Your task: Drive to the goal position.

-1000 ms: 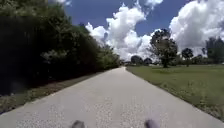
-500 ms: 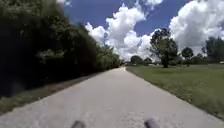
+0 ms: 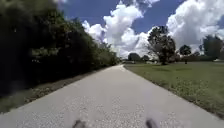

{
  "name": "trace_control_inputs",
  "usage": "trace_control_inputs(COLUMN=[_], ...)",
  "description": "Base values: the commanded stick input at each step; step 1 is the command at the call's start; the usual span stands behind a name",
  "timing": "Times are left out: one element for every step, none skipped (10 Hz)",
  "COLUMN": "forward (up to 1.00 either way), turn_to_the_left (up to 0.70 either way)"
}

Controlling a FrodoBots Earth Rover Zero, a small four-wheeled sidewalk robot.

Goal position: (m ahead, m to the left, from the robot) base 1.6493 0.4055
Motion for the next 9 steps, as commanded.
trace_control_inputs(forward=[0.50, 0.50, 0.50, 0.50, 0.50, 0.50, 0.50, 0.50, 0.50], turn_to_the_left=[0.00, 0.00, 0.00, 0.00, 0.00, 0.00, 0.00, 0.00, 0.00])
